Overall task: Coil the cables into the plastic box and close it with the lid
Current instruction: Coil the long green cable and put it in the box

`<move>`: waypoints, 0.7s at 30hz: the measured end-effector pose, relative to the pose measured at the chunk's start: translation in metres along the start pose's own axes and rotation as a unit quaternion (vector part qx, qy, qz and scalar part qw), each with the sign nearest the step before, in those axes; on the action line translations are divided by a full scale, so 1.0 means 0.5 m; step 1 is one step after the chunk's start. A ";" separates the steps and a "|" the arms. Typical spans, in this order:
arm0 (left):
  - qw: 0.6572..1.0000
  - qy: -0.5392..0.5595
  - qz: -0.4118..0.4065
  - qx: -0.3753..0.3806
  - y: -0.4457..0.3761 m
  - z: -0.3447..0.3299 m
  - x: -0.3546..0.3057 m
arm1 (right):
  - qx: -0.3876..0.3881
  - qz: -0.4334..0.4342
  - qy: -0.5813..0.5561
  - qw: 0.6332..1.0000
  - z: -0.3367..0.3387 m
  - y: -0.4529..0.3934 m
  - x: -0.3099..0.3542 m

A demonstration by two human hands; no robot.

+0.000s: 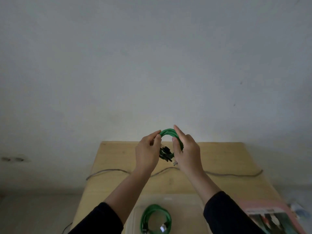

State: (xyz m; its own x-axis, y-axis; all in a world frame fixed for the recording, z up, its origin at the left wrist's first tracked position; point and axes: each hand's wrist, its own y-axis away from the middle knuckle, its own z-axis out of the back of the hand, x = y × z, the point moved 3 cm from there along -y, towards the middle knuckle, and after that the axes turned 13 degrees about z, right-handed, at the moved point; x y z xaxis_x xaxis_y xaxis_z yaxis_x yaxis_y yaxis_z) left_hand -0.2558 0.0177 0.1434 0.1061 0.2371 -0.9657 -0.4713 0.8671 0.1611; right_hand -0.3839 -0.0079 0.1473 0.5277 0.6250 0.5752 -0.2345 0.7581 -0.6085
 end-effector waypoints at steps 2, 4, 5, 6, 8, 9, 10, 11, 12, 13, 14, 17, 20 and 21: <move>1.000 -0.017 0.015 0.014 0.020 -0.009 0.043 | 0.008 -0.026 0.001 1.000 0.003 0.050 -0.018; 0.998 -0.039 0.031 0.032 0.049 -0.020 0.085 | 0.023 -0.052 -0.006 0.998 0.008 0.101 -0.033; 0.997 -0.048 0.037 0.042 0.065 -0.025 0.105 | 0.033 -0.066 -0.009 0.997 0.012 0.126 -0.039; 0.996 -0.054 0.042 0.051 0.082 -0.031 0.123 | 0.044 -0.079 -0.009 0.996 0.018 0.151 -0.044; 0.994 -0.073 0.050 0.063 0.118 -0.046 0.160 | 0.062 -0.100 -0.007 0.993 0.034 0.202 -0.055; 0.993 -0.086 0.052 0.068 0.137 -0.054 0.177 | 0.071 -0.111 -0.007 0.991 0.043 0.227 -0.061; 0.991 -0.098 0.052 0.071 0.154 -0.065 0.194 | 0.080 -0.120 -0.005 0.989 0.051 0.251 -0.067; 0.990 -0.106 0.055 0.075 0.171 -0.076 0.212 | 0.091 -0.127 0.002 0.988 0.059 0.276 -0.074; 0.989 -0.112 0.062 0.080 0.188 -0.089 0.230 | 0.100 -0.131 0.012 0.986 0.067 0.299 -0.082; 0.986 -0.122 0.070 0.084 0.202 -0.102 0.246 | 0.108 -0.135 0.023 0.985 0.072 0.322 -0.090; 0.984 -0.134 0.081 0.085 0.214 -0.113 0.261 | 0.120 -0.140 0.035 0.982 0.076 0.342 -0.099; 0.980 -0.151 0.107 0.074 0.237 -0.141 0.295 | 0.166 -0.147 0.065 0.973 0.074 0.387 -0.118; 0.979 -0.154 0.127 0.052 0.245 -0.156 0.313 | 0.203 -0.145 0.081 0.965 0.067 0.401 -0.126; 0.978 -0.151 0.135 0.046 0.244 -0.159 0.318 | 0.218 -0.150 0.084 0.961 0.064 0.402 -0.127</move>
State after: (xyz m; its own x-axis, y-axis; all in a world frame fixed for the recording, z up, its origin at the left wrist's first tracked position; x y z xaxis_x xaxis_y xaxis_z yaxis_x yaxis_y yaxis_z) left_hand -0.3659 0.1266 -0.0065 0.2483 0.5697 -0.7835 -0.4381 0.7874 0.4337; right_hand -0.4906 0.1107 0.0060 0.7406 0.3546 0.5707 -0.3508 0.9285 -0.1218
